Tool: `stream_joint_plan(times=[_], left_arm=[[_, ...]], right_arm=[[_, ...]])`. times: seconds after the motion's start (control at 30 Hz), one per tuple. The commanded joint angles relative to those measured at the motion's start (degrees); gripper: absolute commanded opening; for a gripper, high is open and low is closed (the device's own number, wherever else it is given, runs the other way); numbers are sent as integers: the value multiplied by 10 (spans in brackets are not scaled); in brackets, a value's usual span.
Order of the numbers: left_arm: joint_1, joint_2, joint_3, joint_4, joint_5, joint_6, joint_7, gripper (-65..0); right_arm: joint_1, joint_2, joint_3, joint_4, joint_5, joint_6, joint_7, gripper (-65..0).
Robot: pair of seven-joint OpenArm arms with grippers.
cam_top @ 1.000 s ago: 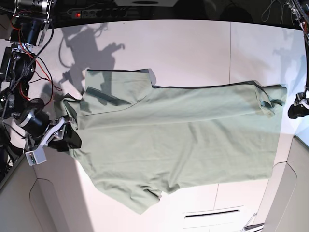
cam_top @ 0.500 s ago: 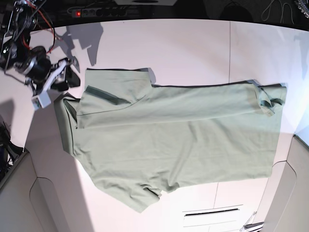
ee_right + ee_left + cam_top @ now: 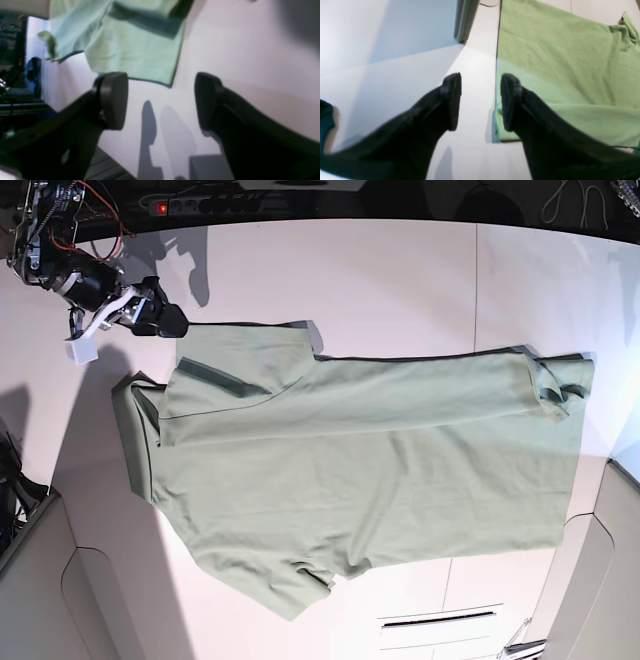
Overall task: Fold the T-shirt properly
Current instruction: 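Release the fabric and move the right gripper to the shirt's hem corner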
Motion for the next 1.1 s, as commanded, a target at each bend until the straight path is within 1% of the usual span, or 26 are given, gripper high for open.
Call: stream_joint_plan(times=[0.0,0.13,0.23,0.47,0.5,0.53,0.6,0.73,0.83,0.93,1.0,1.07], left_arm=[[-8,-19,-4,8,-9,-4,-9,-366],[-8,-19,-4,8,-9,-4,-9,-366],[-8,-19,-4,8,-10,-4,-9,-366],[-8,-19,-4,8,-11,-4,-9,-366],[-8,-19,-4,8,-11,-4,-9,-366],[-7,-19,-4,8,-11,-4,-9,-366],[-8,-19,-4,8,-11,-4,-9,-366],[-7,-19,-4,8,-11,-4,-9,-366],[-8,-19,-4,8,-11,-4,-9,-366],[-8,-19,-4,8,-11,-4,-9,-366],[-8,-19,-4,8,-11,-4,-9,-366],[-8,-19,-4,8,-11,-4,-9,-366]], right_arm=[[-2,-3,0,3,4,-2,-18,-237],[-1,-24,0,3,23,3,-23,-237],[4,-32,0,3,32,11,-23,-237],[41,-33,0,3,25,11,-23,-239],[45,-33,0,3,25,11,-23,-254],[48,-33,0,3,25,11,-23,-294],[50,-33,0,3,24,11,-23,-406],[50,-33,0,3,25,11,-27,-650],[52,-33,0,3,47,11,-28,-650],[63,-34,0,5,72,12,-43,-650],[76,-37,0,9,81,23,-52,-650],[90,-44,0,15,104,31,-57,-650]])
